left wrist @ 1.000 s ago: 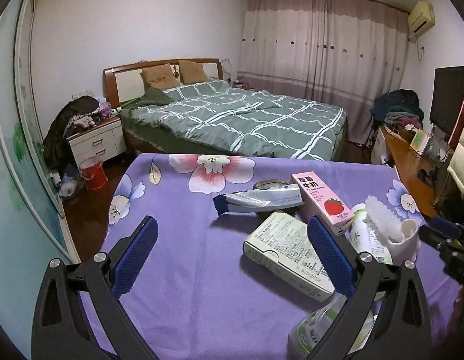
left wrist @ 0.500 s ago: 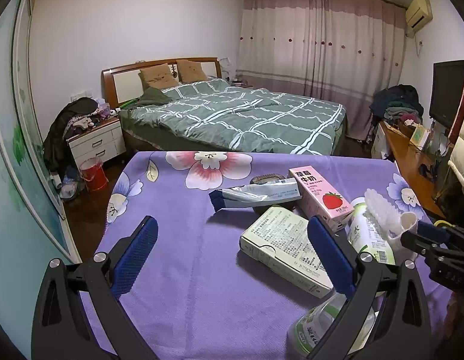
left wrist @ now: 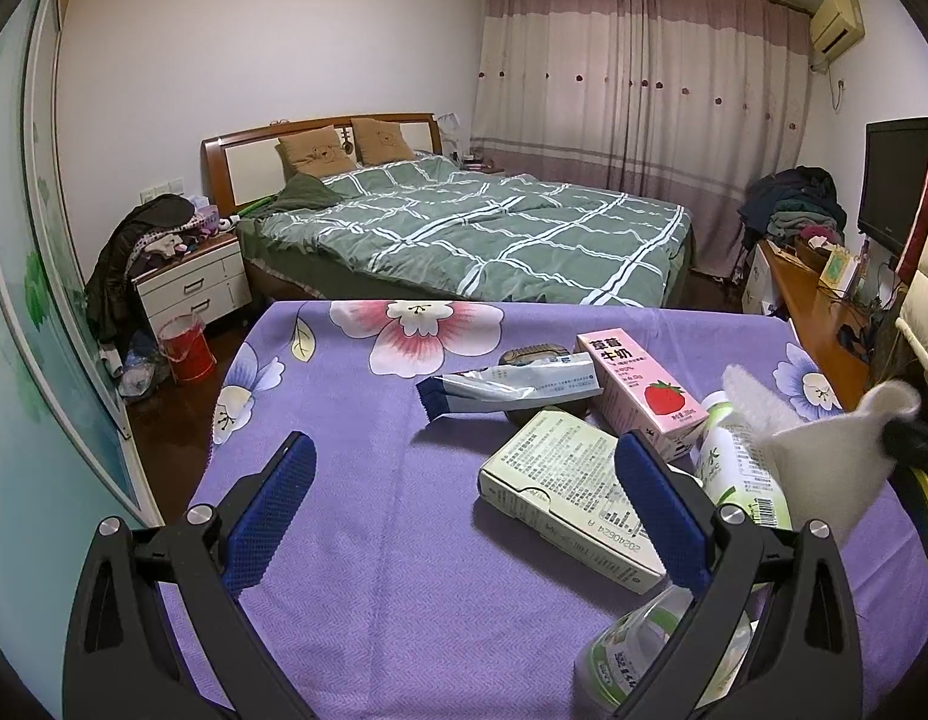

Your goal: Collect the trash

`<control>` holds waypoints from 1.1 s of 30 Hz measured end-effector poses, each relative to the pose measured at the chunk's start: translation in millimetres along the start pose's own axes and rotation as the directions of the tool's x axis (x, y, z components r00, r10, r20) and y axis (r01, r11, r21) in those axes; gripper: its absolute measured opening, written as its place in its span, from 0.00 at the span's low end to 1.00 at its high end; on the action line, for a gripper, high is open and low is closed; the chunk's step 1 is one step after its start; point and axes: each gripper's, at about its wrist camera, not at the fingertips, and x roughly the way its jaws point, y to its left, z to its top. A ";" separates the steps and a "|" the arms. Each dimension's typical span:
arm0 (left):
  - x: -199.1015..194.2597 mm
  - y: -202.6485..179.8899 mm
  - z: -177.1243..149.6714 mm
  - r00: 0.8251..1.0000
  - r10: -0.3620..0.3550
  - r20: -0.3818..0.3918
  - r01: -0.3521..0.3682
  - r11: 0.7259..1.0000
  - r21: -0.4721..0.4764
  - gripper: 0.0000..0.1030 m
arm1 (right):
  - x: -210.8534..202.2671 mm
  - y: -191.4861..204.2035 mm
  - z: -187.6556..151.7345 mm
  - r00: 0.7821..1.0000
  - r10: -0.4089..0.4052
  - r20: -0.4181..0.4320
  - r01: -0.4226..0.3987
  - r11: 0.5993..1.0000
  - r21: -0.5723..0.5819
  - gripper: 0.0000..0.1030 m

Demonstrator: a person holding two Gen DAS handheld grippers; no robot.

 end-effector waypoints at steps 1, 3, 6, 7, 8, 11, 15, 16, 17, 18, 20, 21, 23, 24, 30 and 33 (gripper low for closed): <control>0.2 -0.4 -0.1 1.000 0.000 0.000 0.000 1.000 0.000 0.95 | -6.8 1.8 2.0 1.000 0.007 0.013 -0.007 1.000 -0.002 0.04; 0.0 0.0 0.0 1.000 0.001 0.000 -0.001 1.000 0.000 0.95 | -18.7 4.8 6.4 0.999 0.012 0.038 -0.012 1.000 -0.010 0.04; 0.4 -0.9 0.1 1.000 0.002 0.001 -0.002 1.000 -0.003 0.95 | -37.3 7.6 14.0 0.996 0.014 0.083 -0.013 1.000 -0.014 0.04; 0.3 -1.0 0.1 1.000 0.003 0.001 -0.003 1.000 -0.003 0.95 | -41.0 7.7 15.3 0.996 0.012 0.092 -0.011 1.000 -0.014 0.04; -0.5 0.7 -0.3 1.000 0.004 0.002 -0.004 1.000 -0.005 0.95 | -45.9 7.0 17.5 0.995 0.010 0.104 -0.008 1.000 -0.012 0.05; -0.8 1.4 -0.5 1.000 0.007 0.002 -0.007 1.000 -0.008 0.95 | -57.6 3.3 21.1 0.992 -0.005 0.128 0.006 1.000 -0.001 0.04; -0.7 1.8 -0.5 1.000 0.008 0.003 -0.008 1.000 -0.008 0.95 | -74.4 -9.1 22.1 0.986 -0.037 0.164 0.034 0.999 0.026 0.05; -0.5 1.7 -0.5 1.000 0.008 0.004 -0.008 1.000 -0.008 0.95 | -78.9 -13.2 22.0 0.984 -0.051 0.173 0.046 0.998 0.034 0.05; -0.5 1.8 -0.5 1.000 0.007 0.003 -0.007 1.000 -0.008 0.95 | -83.5 -19.1 21.2 0.981 -0.069 0.182 0.062 0.997 0.044 0.05; -0.6 1.8 -0.5 1.000 0.007 0.003 -0.007 1.000 -0.008 0.95 | -87.5 -24.4 20.4 0.978 -0.085 0.189 0.076 0.996 0.053 0.05; -0.5 1.7 -0.6 1.000 0.007 0.003 -0.007 1.000 -0.007 0.95 | -96.6 -39.5 17.1 0.971 -0.130 0.201 0.115 0.990 0.086 0.05; -0.6 1.7 -0.7 1.000 0.007 0.003 -0.007 1.000 -0.007 0.95 | -99.8 -47.3 15.1 0.967 -0.152 0.204 0.133 0.986 0.102 0.05; -0.7 1.9 -0.7 1.000 0.006 0.004 -0.006 1.000 -0.006 0.95 | -106.4 -69.3 8.8 0.957 -0.210 0.201 0.182 0.972 0.151 0.05; -1.1 2.6 -0.4 1.000 0.007 0.006 -0.007 1.000 -0.006 0.95 | -108.4 -78.6 5.7 0.952 -0.233 0.197 0.200 0.964 0.173 0.05; -2.3 3.4 -0.1 1.000 0.011 0.006 -0.011 1.000 -0.003 0.95 | -116.7 -143.8 -21.8 0.895 -0.423 0.139 0.367 0.878 0.308 0.05; -2.3 2.5 -0.6 1.000 0.014 0.004 -0.014 1.000 0.001 0.95 | -113.7 -169.4 -31.4 0.865 -0.492 0.102 0.434 0.834 0.340 0.06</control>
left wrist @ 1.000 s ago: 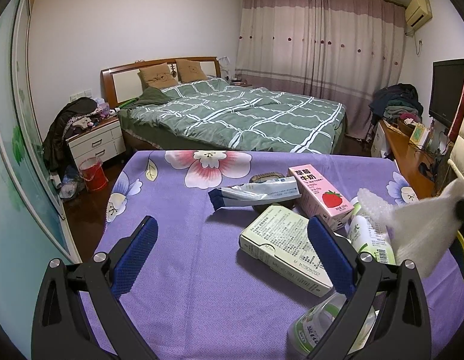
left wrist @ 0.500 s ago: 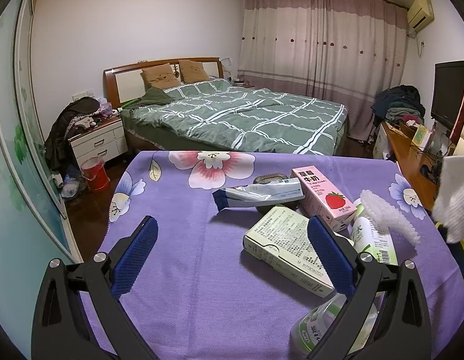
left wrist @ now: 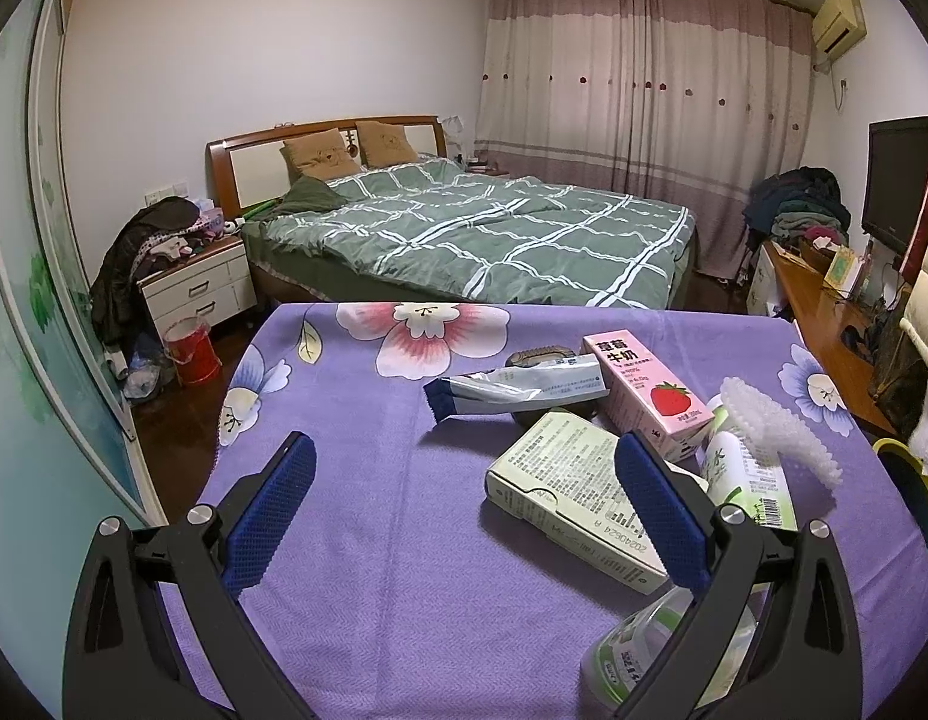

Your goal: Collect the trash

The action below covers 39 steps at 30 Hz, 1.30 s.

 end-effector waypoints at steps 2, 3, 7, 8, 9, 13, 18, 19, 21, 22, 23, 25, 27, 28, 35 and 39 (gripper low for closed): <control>0.0 -0.4 -0.2 1.000 0.001 -0.001 -0.001 1.000 0.002 0.95 | 9.9 -14.8 -4.0 0.999 -0.045 -0.015 0.045 0.999 0.024 0.06; 0.4 -0.9 -1.1 1.000 0.003 -0.003 -0.003 1.000 0.004 0.95 | 14.1 -19.8 -5.6 0.998 -0.065 -0.021 0.065 0.997 0.031 0.06; 2.6 -1.7 -1.9 1.000 0.005 -0.010 -0.005 1.000 0.009 0.95 | 30.4 -37.7 -15.0 0.988 -0.150 -0.043 0.152 0.987 0.047 0.06; 2.8 -1.6 -2.0 1.000 0.005 -0.011 -0.005 1.000 0.010 0.95 | 34.7 -37.1 -16.8 0.986 -0.162 -0.046 0.164 0.985 0.048 0.09; 2.6 -1.8 -2.0 1.000 0.005 -0.011 -0.005 1.000 0.009 0.95 | 36.9 -38.2 -18.1 0.983 -0.176 -0.048 0.178 0.983 0.048 0.13; 3.5 -2.4 -2.7 1.000 0.005 -0.012 -0.005 1.000 0.011 0.95 | 41.0 -45.6 -22.1 0.973 -0.223 -0.054 0.226 0.972 0.066 0.28; 3.3 -2.6 -2.6 1.000 0.005 -0.012 -0.005 1.000 0.010 0.95 | 42.1 -47.7 -25.5 0.971 -0.230 -0.061 0.235 0.967 0.096 0.33; 3.3 -2.5 -2.6 1.000 0.005 -0.011 -0.005 1.000 0.010 0.95 | 41.1 -44.5 -26.6 0.973 -0.225 -0.056 0.229 0.969 0.095 0.33; 3.6 -2.9 -2.9 1.000 0.006 -0.010 -0.006 1.000 0.010 0.95 | 39.4 -37.3 -29.5 0.975 -0.216 -0.043 0.219 0.972 0.089 0.37; 3.9 -2.9 -3.0 1.000 0.007 -0.010 -0.007 1.000 0.010 0.95 | 39.2 -33.7 -31.5 0.977 -0.209 -0.037 0.211 0.974 0.086 0.37; 4.0 -3.3 -3.4 1.000 0.008 -0.010 -0.008 1.000 0.010 0.95 | 39.6 -30.3 -33.7 0.978 -0.207 -0.034 0.209 0.974 0.082 0.37; 4.2 -3.7 -3.6 1.000 0.005 -0.006 -0.005 1.000 0.012 0.95 | 42.4 -23.9 -38.9 0.979 -0.202 -0.038 0.204 0.977 0.068 0.37; 3.8 -4.6 -2.9 1.000 0.004 0.000 -0.004 1.000 0.019 0.95 | 46.2 -19.7 -43.5 0.980 -0.193 -0.048 0.195 0.979 0.059 0.37; 3.5 -5.0 -2.7 1.000 0.005 0.003 -0.005 1.000 0.021 0.95 | 47.3 -17.7 -44.7 0.980 -0.191 -0.051 0.193 0.980 0.055 0.37; -34.1 -10.7 -1.3 1.000 -0.009 0.020 0.009 1.000 0.007 0.95 | 45.6 -10.5 -44.7 0.981 -0.193 -0.026 0.194 0.980 0.038 0.38; -72.2 -22.8 -12.8 0.998 -0.053 0.020 0.052 0.998 0.035 0.95 | 43.7 -3.1 -44.7 0.981 -0.195 -0.008 0.195 0.981 0.012 0.38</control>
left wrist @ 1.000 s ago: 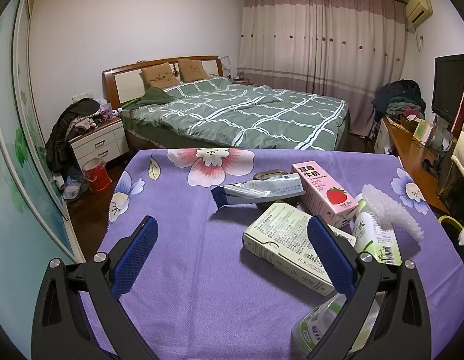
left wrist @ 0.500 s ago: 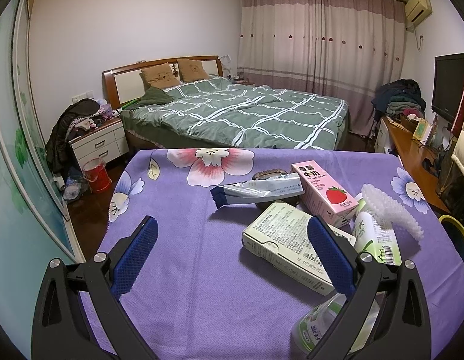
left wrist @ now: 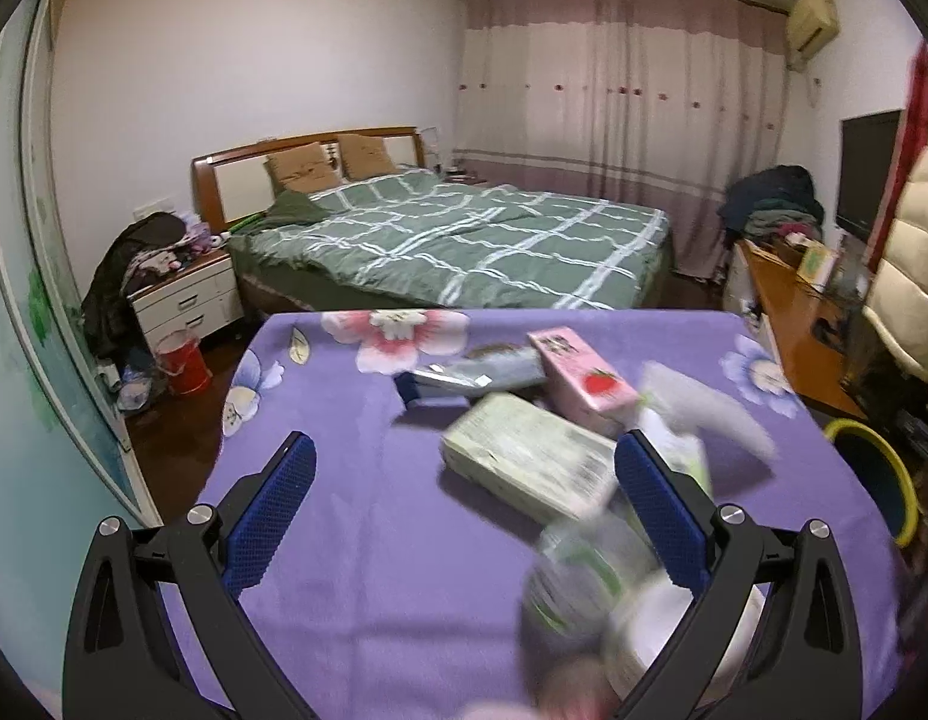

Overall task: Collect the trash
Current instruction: 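Grasp the white plastic tub with the left gripper, then carry the white tub over the bin and open the left gripper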

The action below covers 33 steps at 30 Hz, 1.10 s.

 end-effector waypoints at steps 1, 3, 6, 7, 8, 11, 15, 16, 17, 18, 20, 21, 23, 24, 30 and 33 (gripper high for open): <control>-12.6 -6.1 -7.3 1.000 -0.027 -0.006 0.027 1.000 0.004 0.95 | -0.8 1.4 0.1 1.000 -0.001 0.006 0.001 1.000 -0.007 0.38; -28.6 -16.4 -19.4 0.997 -0.072 -0.027 0.072 0.997 0.005 0.95 | -3.2 5.0 -0.3 1.000 0.000 0.018 0.001 1.000 -0.021 0.41; -40.1 -32.8 -39.8 0.986 -0.142 -0.084 0.141 0.990 -0.012 0.95 | -5.8 7.7 -0.3 0.999 0.004 0.032 -0.003 0.999 -0.034 0.44; -40.8 -36.7 -44.5 0.982 -0.157 -0.101 0.156 0.988 -0.018 0.95 | -6.4 7.8 -0.2 0.999 0.006 0.033 -0.004 0.999 -0.037 0.45; -40.8 -47.0 -52.8 0.975 -0.183 -0.127 0.182 0.983 -0.023 0.95 | -7.0 8.2 -0.2 0.999 0.009 0.036 -0.007 0.999 -0.038 0.45; -34.1 -62.1 -65.6 0.962 -0.208 -0.175 0.205 0.978 -0.033 0.95 | -8.4 8.8 -0.2 0.999 0.016 0.043 -0.014 0.999 -0.041 0.45; -20.6 -76.6 -77.1 0.953 -0.222 -0.206 0.216 0.975 -0.049 0.95 | -10.8 10.5 -0.5 0.998 0.019 0.054 -0.017 0.999 -0.049 0.45; -17.2 -78.4 -77.4 0.953 -0.220 -0.208 0.213 0.976 -0.052 0.95 | -11.2 10.9 -0.6 0.998 0.020 0.057 -0.017 0.998 -0.052 0.45; -13.9 -80.2 -77.3 0.953 -0.219 -0.209 0.212 0.976 -0.057 0.95 | -12.1 11.7 -1.0 0.998 0.021 0.058 -0.018 0.998 -0.055 0.45; -10.8 -81.5 -76.6 0.953 -0.220 -0.210 0.211 0.976 -0.061 0.95 | -12.3 12.0 -1.0 0.998 0.022 0.058 -0.019 0.998 -0.057 0.45; -4.1 -84.1 -75.4 0.952 -0.216 -0.215 0.208 0.976 -0.060 0.95 | -12.9 12.8 -1.2 0.998 0.023 0.058 -0.020 0.998 -0.059 0.45; -2.8 -85.1 -74.4 0.954 -0.210 -0.215 0.203 0.978 -0.055 0.95 | -12.8 12.9 -1.2 0.998 0.024 0.058 -0.020 0.998 -0.060 0.45; 2.8 -87.2 -73.0 0.955 -0.198 -0.218 0.194 0.980 -0.043 0.95 | -12.6 13.1 -1.3 0.998 0.028 0.057 -0.024 0.998 -0.059 0.46; 6.5 -86.6 -72.5 0.955 -0.196 -0.222 0.191 0.981 -0.044 0.95 | -12.6 13.0 -1.3 0.998 0.029 0.057 -0.026 0.998 -0.059 0.46; 18.7 -87.9 -67.9 0.956 -0.189 -0.224 0.184 0.982 -0.042 0.91 | -11.3 13.5 -1.0 0.998 0.031 0.052 -0.027 0.998 -0.063 0.46; 27.5 -89.6 -68.0 0.952 -0.188 -0.240 0.184 0.982 -0.038 0.85 | -11.5 13.9 -1.1 0.998 0.031 0.052 -0.028 0.998 -0.063 0.46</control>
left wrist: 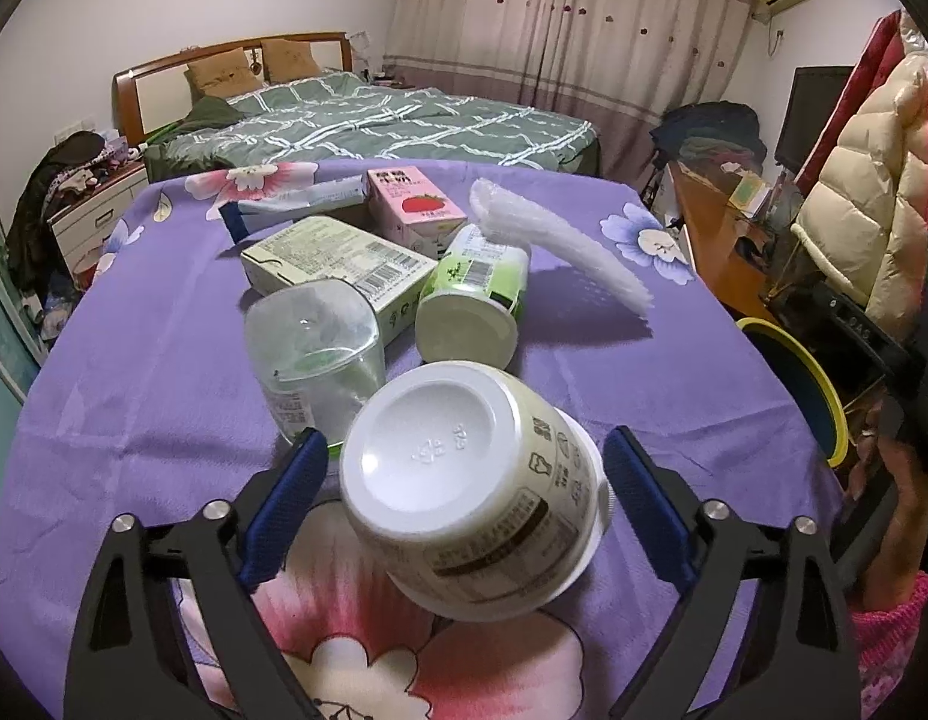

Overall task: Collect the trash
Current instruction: 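Carry the white tub over the bin and open the left gripper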

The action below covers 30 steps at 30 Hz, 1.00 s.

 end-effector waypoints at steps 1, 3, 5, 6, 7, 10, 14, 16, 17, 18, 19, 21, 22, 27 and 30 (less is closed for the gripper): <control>1.6 -0.2 0.5 1.000 -0.010 -0.001 0.010 1.000 -0.002 0.82 | 0.1 0.2 0.0 1.000 0.000 -0.001 0.000 1.000 0.000 0.46; 2.3 -0.2 0.3 1.000 -0.013 0.001 0.013 1.000 -0.004 0.81 | -0.2 0.0 -0.1 1.000 0.000 0.001 0.000 1.000 -0.001 0.46; 1.8 -2.1 0.8 1.000 -0.014 0.010 0.014 1.000 0.003 0.79 | -0.3 0.0 0.0 1.000 0.000 0.001 0.000 1.000 0.000 0.46; 1.0 -3.0 1.1 1.000 -0.015 0.012 0.015 1.000 0.006 0.78 | -0.3 0.0 0.0 1.000 0.000 0.001 0.000 1.000 0.000 0.46; 0.1 -3.6 1.0 1.000 -0.016 0.016 0.016 1.000 0.009 0.78 | -0.3 0.0 -0.1 1.000 0.001 0.001 -0.001 1.000 -0.001 0.46; -8.0 -5.2 2.0 0.999 -0.010 0.038 0.009 1.000 0.016 0.78 | -0.5 0.1 -0.1 1.000 0.000 0.001 0.000 1.000 0.000 0.46; -24.4 -6.6 7.2 0.997 0.010 0.074 -0.012 1.000 0.029 0.78 | -0.5 0.0 -0.1 1.000 0.000 0.002 0.000 1.000 0.000 0.46; -30.8 -7.5 10.4 0.996 0.018 0.085 -0.021 0.999 0.031 0.78 | -0.6 -0.1 -0.2 1.000 0.000 0.001 0.000 1.000 0.001 0.46; -34.6 -7.9 12.1 0.996 0.019 0.089 -0.022 0.999 0.032 0.78 | -0.6 -0.2 -0.2 1.000 0.000 0.001 0.000 1.000 0.001 0.46; -37.7 -7.3 12.8 0.996 0.018 0.092 -0.021 0.999 0.032 0.78 | -0.6 -0.2 -0.3 1.000 0.000 0.001 0.000 1.000 0.000 0.46; -41.8 -8.0 14.2 0.995 0.018 0.098 -0.022 0.999 0.034 0.78 | -0.7 -0.3 -0.3 1.000 0.001 0.002 -0.001 1.000 0.001 0.46; -49.5 -11.3 15.9 0.993 0.026 0.111 -0.031 0.999 0.044 0.78 | -1.1 0.0 -0.2 1.000 0.001 0.006 -0.001 1.000 0.001 0.46; -54.0 -13.9 17.9 0.993 0.025 0.119 -0.031 0.998 0.052 0.78 | -1.8 1.2 0.2 1.000 0.004 0.009 -0.004 1.000 0.001 0.46; -64.0 -34.6 26.0 0.991 -0.013 0.131 0.000 0.995 0.104 0.78 | -5.2 -5.0 0.7 0.999 0.046 -0.012 -0.045 0.999 0.018 0.46; -58.4 -59.0 34.6 0.991 -0.060 0.117 0.042 0.987 0.158 0.78 | -15.5 -22.4 2.1 0.999 0.042 -0.010 -0.041 0.999 0.030 0.46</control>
